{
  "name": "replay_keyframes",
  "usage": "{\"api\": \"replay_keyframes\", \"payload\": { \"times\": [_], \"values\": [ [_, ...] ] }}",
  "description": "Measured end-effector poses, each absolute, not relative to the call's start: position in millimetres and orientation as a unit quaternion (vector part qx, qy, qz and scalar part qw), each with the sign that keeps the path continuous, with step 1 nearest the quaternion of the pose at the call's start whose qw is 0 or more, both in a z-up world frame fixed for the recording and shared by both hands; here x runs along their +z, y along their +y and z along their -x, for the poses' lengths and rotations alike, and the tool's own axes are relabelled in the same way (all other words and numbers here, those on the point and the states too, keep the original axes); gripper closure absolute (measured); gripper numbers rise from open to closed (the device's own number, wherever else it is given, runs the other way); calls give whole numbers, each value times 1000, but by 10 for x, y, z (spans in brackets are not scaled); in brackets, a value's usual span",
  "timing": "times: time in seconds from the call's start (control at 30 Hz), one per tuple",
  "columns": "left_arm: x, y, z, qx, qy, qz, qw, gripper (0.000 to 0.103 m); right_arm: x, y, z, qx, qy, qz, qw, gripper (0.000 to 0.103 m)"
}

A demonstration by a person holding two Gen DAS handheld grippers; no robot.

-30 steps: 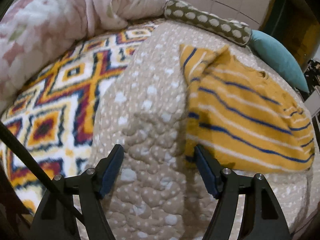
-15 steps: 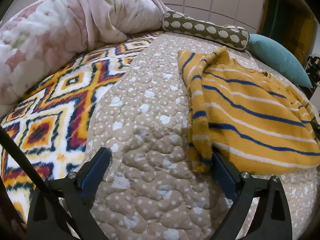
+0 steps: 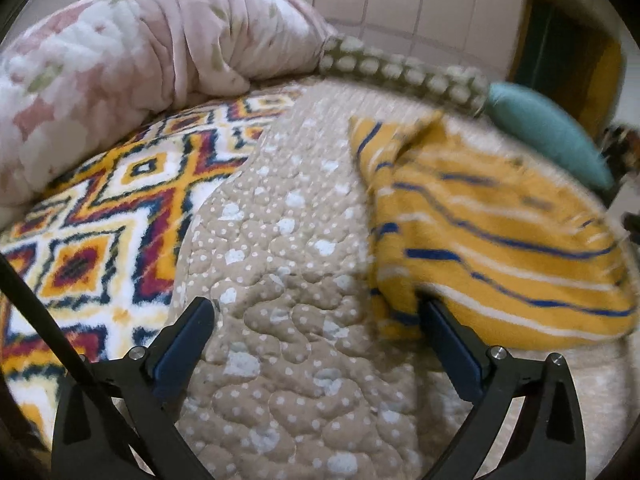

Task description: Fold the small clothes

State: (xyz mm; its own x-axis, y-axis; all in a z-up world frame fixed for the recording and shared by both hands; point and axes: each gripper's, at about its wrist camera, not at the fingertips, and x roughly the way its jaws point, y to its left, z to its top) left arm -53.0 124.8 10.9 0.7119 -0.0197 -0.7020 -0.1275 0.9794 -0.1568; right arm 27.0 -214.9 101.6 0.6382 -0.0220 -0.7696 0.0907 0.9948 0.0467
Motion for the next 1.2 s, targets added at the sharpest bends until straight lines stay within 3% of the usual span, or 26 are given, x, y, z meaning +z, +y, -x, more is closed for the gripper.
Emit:
{"api": "replay_keyframes", "payload": {
  "times": [0.2, 0.37, 0.57, 0.83, 0.97, 1.2],
  "values": [
    [316, 1546, 765, 28, 334, 161, 928, 0, 1248, -1448, -481, 45, 422, 5, 905, 54],
    [390, 1730, 798, 64, 316, 157, 933, 0, 790, -673, -826, 92, 460, 55, 882, 62],
    [332, 1856, 710, 66, 329, 164, 928, 0, 393, 81, -1364, 109, 484, 97, 863, 63],
    [304, 2091, 664, 79, 326, 196, 921, 0, 163, 851, -1928, 87, 491, 234, 835, 63],
    [300, 2193, 677, 87, 327, 217, 916, 0, 432, 838, -1789, 114, 464, 244, 844, 61],
    [327, 2482, 828, 132, 309, 251, 908, 0, 865, 472, -718, 210, 431, 205, 853, 60]
  ]
}}
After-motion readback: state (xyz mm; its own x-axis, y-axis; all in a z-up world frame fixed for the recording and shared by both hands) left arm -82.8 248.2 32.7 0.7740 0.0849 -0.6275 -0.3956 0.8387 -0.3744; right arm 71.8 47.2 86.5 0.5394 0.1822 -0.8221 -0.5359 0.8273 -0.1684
